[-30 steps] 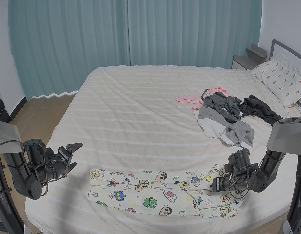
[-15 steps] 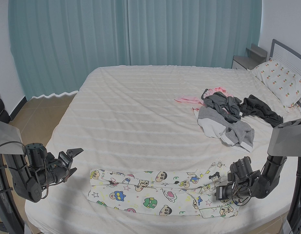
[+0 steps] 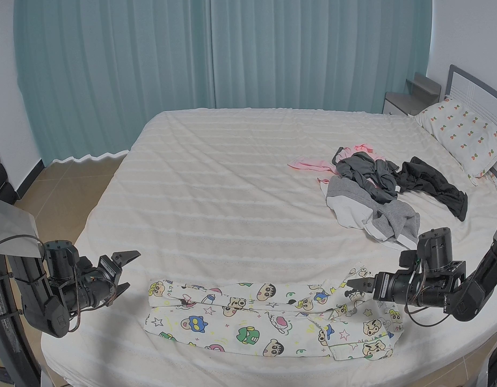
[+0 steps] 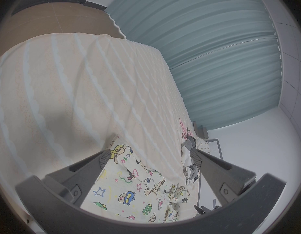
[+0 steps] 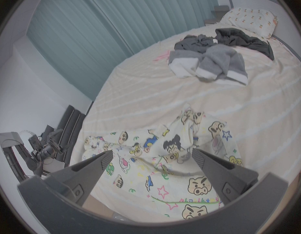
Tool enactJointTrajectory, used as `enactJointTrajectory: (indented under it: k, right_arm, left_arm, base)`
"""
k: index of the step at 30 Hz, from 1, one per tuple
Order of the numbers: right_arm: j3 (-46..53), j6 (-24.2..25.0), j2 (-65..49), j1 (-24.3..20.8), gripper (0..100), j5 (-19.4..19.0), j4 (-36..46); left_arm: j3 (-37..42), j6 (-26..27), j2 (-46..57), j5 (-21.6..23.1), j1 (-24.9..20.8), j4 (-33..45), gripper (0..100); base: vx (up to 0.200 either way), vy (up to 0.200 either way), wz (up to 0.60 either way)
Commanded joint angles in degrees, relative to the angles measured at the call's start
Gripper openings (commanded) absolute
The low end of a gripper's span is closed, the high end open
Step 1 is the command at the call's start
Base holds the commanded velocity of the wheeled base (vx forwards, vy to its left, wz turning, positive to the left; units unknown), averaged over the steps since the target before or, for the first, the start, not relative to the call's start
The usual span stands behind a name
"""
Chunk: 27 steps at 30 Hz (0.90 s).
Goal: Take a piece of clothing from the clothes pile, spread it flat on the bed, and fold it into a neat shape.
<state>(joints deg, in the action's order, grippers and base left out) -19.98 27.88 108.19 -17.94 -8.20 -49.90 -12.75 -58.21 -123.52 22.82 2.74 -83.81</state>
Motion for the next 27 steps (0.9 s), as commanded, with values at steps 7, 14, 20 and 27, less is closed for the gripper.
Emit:
enactJointTrajectory:
  k: [7,14,20,27]
  right_arm:
    - [-4.80,-2.92,10.99,3.44,100,-1.02,-4.60]
    - [-6.91,-3.18,16.09,4.50,100,-1.20,-7.94]
    - [-8.23,-2.92,16.17,4.59,100,-3.31,-8.20]
    - [-9.90,-2.83,17.67,3.88,100,-3.66,-7.58]
  left_arm:
    - [2.03,0.11,-3.49,0.12,-0.11,-6.19,100]
    - [2.03,0.11,-3.66,0.12,-0.28,-6.19,100]
    - [2.03,0.11,-3.66,0.12,-0.28,-6.19,100]
    - [1.94,0.11,-3.93,0.12,-0.28,-6.19,100]
  base:
    - [0.000,0.000,0.00]
    - [0.000,0.000,0.00]
    - [0.000,0.000,0.00]
    - [0.000,0.000,0.00]
